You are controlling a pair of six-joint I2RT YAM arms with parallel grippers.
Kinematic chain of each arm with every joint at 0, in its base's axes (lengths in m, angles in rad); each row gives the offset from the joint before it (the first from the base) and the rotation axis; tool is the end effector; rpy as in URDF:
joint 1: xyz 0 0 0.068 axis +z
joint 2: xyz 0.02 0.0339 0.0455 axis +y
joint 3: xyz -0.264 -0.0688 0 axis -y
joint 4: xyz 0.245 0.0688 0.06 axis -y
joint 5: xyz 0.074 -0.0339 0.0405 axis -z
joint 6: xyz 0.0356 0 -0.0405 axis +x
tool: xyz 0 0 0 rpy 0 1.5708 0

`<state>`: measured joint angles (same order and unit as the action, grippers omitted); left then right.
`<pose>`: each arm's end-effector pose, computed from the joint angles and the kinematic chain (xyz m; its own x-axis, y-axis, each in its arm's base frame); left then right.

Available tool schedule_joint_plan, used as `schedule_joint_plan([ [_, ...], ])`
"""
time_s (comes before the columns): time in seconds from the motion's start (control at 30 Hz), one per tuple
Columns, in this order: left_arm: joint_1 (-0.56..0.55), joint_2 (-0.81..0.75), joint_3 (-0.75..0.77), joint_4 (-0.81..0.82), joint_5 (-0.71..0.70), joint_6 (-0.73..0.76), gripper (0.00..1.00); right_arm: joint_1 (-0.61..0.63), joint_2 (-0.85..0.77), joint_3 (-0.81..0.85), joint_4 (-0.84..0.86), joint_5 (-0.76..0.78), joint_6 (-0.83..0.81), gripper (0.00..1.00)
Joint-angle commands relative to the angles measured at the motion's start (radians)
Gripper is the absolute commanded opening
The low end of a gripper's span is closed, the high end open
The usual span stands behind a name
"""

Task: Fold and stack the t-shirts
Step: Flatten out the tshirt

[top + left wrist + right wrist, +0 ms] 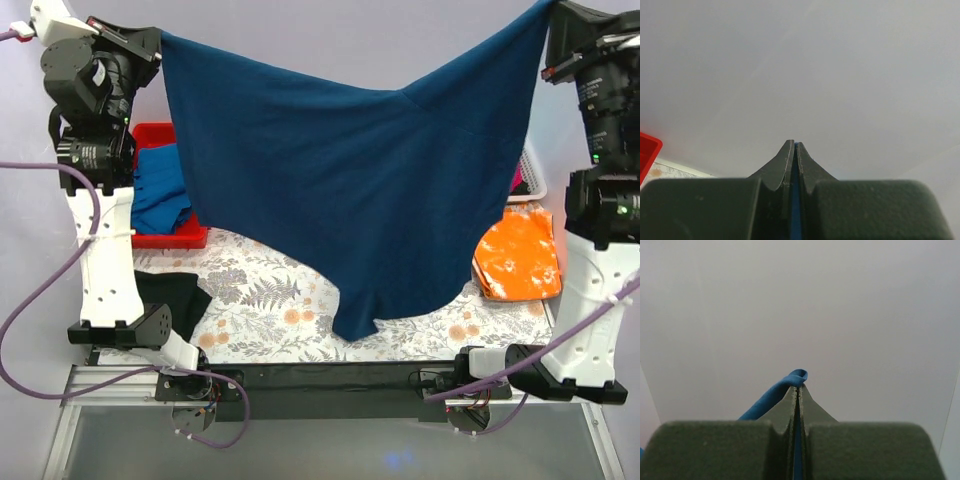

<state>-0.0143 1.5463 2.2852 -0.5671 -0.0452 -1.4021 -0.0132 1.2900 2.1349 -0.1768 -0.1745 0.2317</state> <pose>0.2622 -0.0021 0.6055 0.0585 -0.9857 -0.1578 0.1634 0.1654 -0.9726 0.1503 0.0042 0.6578 0.5746 0.2186 -0.7887 -0.2622 0.9620 0.0756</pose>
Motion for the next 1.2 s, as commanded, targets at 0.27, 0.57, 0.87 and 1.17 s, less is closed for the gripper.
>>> schedule_joint_plan([
  [0.27, 0.008, 0.316, 0.022, 0.062, 0.077, -0.046, 0.00, -0.005, 0.188, -0.176, 0.112, 0.052, -0.025, 0.01],
  [0.57, 0.070, 0.474, 0.230, 0.305, 0.261, -0.199, 0.00, -0.008, 0.390, 0.200, 0.145, 0.015, 0.005, 0.01],
  [0.87, 0.073, 0.276, 0.107, 0.234, 0.263, -0.101, 0.00, -0.008, 0.025, -0.173, 0.277, 0.007, -0.054, 0.01],
  [1.17, 0.068, -0.069, -0.951, 0.262, 0.234, -0.089, 0.00, -0.007, -0.230, -1.012, 0.182, -0.048, 0.024, 0.01],
])
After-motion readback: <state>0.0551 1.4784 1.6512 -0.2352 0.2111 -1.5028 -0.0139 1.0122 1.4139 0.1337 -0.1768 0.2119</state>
